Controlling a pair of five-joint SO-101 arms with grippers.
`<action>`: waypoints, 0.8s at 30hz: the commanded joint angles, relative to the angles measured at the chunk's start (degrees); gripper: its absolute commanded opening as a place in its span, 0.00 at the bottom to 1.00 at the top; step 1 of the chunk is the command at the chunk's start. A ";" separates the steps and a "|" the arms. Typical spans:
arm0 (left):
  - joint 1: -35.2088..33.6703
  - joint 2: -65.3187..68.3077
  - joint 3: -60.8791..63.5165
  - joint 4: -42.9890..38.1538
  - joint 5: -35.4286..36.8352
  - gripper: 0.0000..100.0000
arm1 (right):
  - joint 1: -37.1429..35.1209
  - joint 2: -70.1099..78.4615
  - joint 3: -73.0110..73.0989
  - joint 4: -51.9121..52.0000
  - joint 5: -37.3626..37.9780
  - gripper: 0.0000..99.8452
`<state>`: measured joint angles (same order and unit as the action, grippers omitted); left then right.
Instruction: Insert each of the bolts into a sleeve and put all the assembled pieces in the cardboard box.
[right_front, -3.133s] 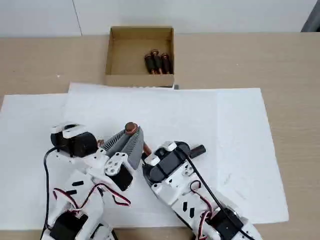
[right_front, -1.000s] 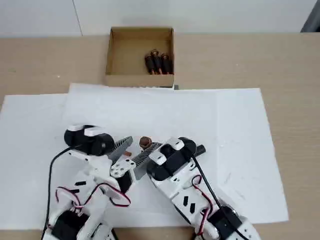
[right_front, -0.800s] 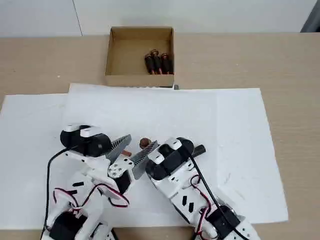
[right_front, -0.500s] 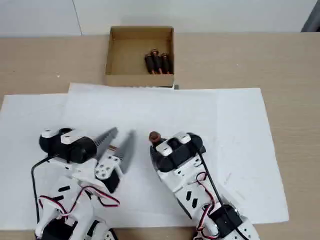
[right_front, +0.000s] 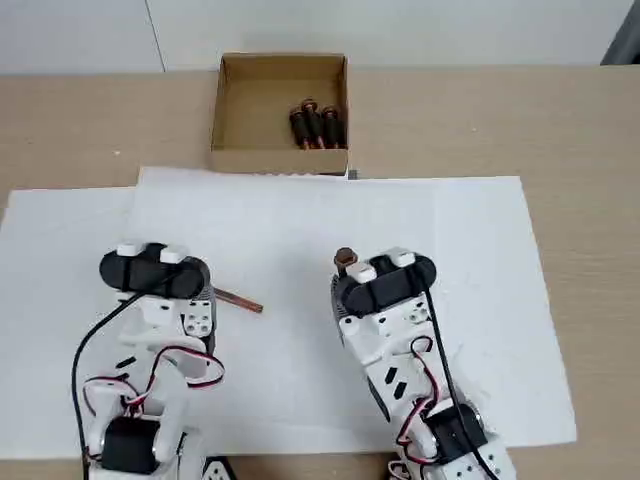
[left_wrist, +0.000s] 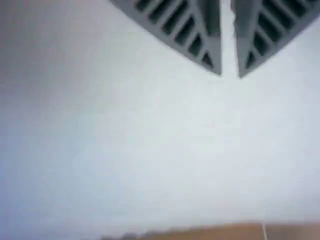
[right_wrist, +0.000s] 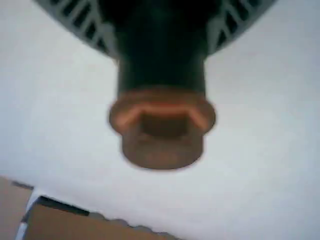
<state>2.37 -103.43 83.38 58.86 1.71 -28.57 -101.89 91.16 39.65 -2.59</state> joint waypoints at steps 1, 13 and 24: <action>-0.18 -0.53 0.92 0.00 -0.62 0.01 | 0.66 -0.31 -0.97 -2.07 -3.52 0.00; -0.09 -0.53 4.53 4.75 -0.62 0.01 | 0.75 8.04 -14.95 0.57 -7.74 0.00; 0.00 -0.62 6.46 7.38 -0.62 0.01 | 2.51 47.87 -42.64 -9.36 -7.56 0.00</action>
<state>2.20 -103.43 89.27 66.15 1.19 -27.69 -64.35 58.81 34.37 -9.63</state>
